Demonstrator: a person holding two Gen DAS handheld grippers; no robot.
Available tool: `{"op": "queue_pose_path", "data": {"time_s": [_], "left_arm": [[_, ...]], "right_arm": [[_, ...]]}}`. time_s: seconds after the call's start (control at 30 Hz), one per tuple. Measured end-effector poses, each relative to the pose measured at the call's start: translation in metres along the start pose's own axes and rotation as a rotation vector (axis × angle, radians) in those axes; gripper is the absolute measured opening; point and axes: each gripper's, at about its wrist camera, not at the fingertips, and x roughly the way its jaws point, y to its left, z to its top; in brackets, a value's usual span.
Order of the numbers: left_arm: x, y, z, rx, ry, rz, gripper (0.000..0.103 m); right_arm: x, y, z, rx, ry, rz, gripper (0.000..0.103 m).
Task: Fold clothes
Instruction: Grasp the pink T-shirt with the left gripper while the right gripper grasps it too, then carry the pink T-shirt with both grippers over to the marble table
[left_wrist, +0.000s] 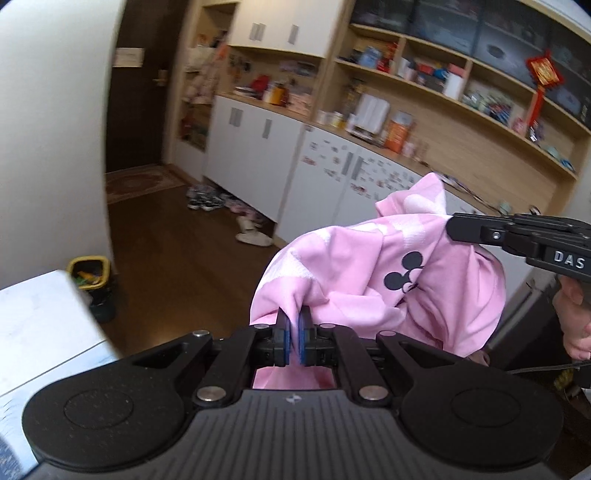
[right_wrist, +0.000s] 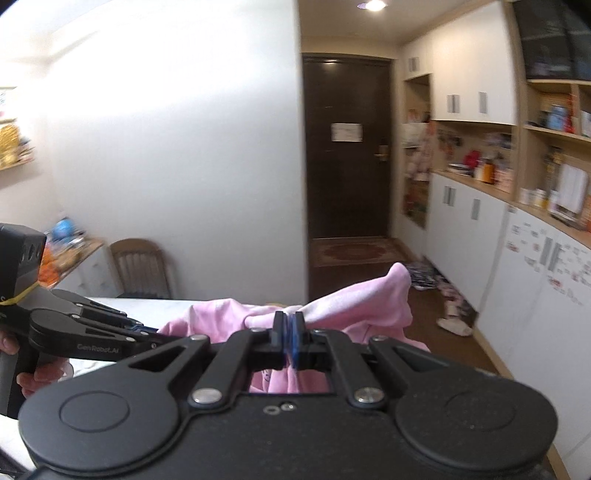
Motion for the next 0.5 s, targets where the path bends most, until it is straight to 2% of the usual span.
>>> {"op": "queue_pose_path", "data": {"time_s": [0.13,0.23,0.37,0.5], "left_arm": [[-0.057,0.059,-0.019,-0.049,-0.05,0.065,0.004],[-0.104,0.115,-0.039,-0.092,-0.065,0.106,0.004],[-0.17,0.191,-0.079,-0.138,-0.034,0.187,0.004],[-0.228,0.256,-0.119,-0.184,0.024,0.321,0.004]], "right_arm": [[0.032,0.067,0.01,-0.05,0.022,0.082,0.103],[0.059,0.134,0.011,-0.069,0.061,0.148,0.103],[0.106,0.225,0.006,-0.06,0.152,0.256,0.103],[0.157,0.313,-0.009,-0.055,0.266,0.379,0.103]]}}
